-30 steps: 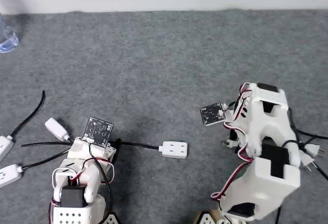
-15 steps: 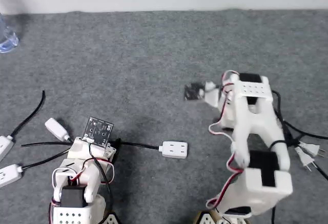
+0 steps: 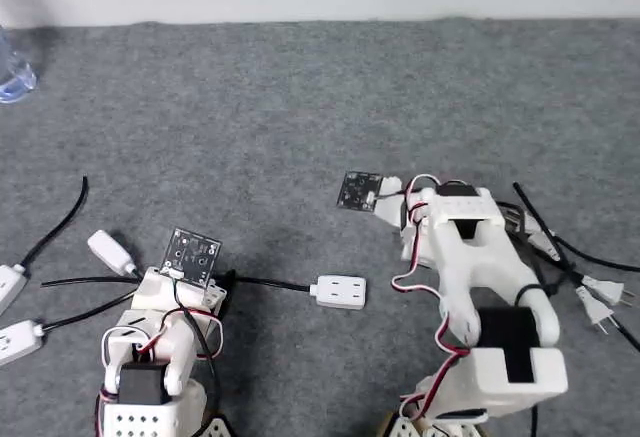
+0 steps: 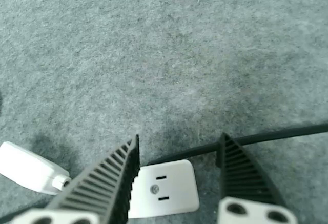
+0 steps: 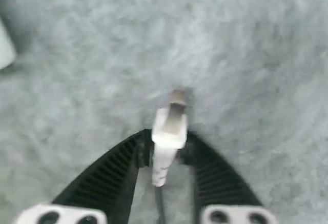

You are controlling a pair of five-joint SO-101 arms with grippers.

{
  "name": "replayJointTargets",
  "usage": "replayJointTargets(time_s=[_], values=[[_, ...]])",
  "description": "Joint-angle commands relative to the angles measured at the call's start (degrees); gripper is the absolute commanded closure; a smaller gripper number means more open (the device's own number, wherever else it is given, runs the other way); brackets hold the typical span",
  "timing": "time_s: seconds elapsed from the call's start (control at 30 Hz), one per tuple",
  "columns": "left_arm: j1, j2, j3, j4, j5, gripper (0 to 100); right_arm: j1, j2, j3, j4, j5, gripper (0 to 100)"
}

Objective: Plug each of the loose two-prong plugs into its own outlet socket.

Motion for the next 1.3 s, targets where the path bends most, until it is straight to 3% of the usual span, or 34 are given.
replayJointTargets(time_s=[0.0, 0.3, 0.67, 1.1, 1.27], values=[[0.4, -0.4, -0.3, -1.6, -0.8, 77, 0.5, -3.2, -1.1, 3.7, 1.4, 62.3], [0.4, -0.4, -0.3, -1.7, -0.8, 77, 0.4, -8.7, -1.8, 9.1, 1.4, 71.9], [0.4, -0.4, -0.3, -1.7, -0.8, 77, 0.0, -8.7, -1.8, 10.5, 1.3, 72.3], [0.4, -0.4, -0.3, -1.7, -0.8, 77, -7.2, -8.7, 1.1, 15.0, 1.1, 72.4], [0.4, -0.4, -0.3, -1.7, -0.8, 77, -6.9, -9.1, 1.1, 21.3, 1.2, 72.4]])
